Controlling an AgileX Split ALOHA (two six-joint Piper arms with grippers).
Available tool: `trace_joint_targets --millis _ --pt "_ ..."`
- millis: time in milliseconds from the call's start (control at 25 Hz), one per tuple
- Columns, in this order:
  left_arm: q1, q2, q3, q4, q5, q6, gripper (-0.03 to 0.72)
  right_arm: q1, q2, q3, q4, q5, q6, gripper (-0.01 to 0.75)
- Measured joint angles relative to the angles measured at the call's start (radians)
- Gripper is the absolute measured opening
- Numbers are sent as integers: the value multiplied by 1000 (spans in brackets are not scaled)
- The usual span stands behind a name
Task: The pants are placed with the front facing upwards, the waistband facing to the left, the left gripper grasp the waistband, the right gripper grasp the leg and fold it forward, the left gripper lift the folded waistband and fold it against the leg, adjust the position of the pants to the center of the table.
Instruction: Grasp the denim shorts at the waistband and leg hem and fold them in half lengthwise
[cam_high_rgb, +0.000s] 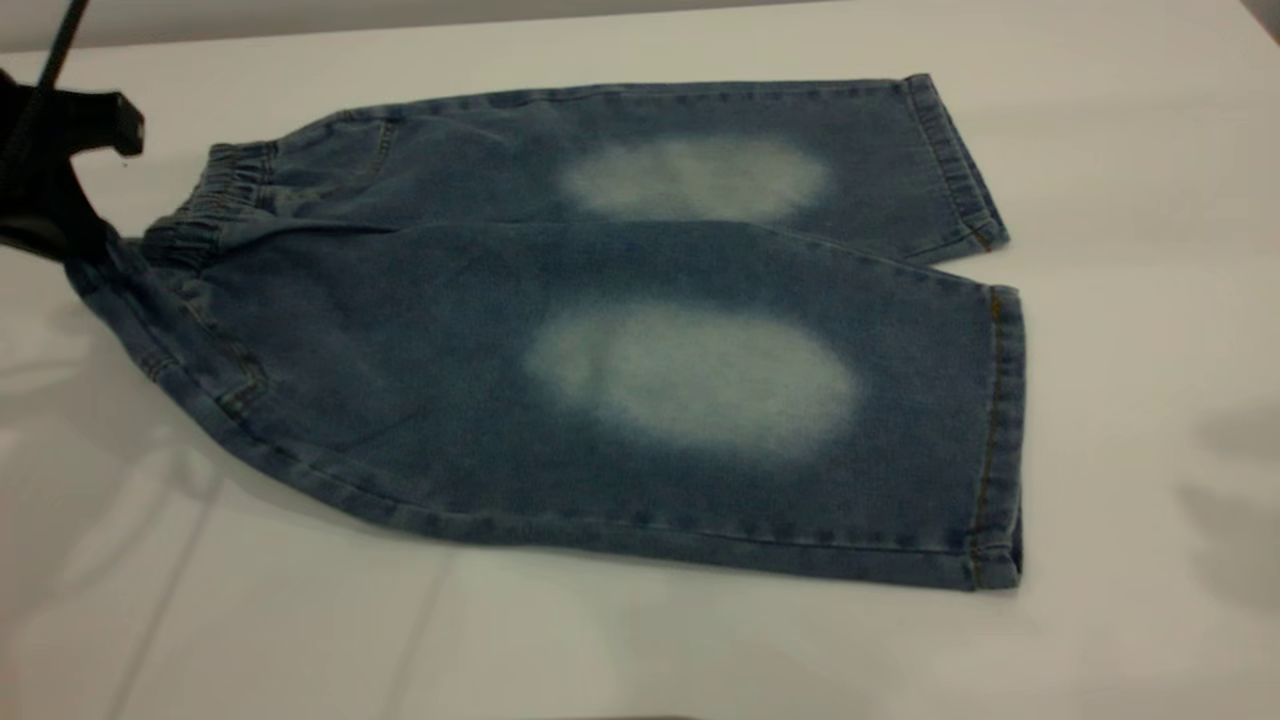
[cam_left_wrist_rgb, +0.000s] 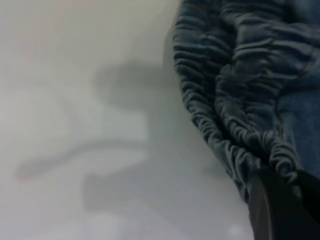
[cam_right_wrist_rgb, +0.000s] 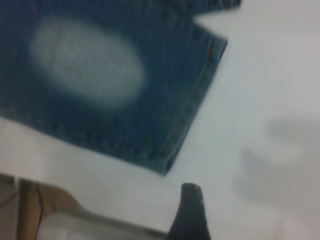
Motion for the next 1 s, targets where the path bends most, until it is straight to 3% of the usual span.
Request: trace_joint_targets --millis 280,760,1000 --pt "-16 -9 0 0 1 1 39 41 167 0 16 3 -6 516" --pt "-21 -9 0 0 1 1 39 377 412 0 -90 -54 -4 516" --pt "-21 -9 0 0 1 1 39 519 552 -2 -91 -180 1 516"
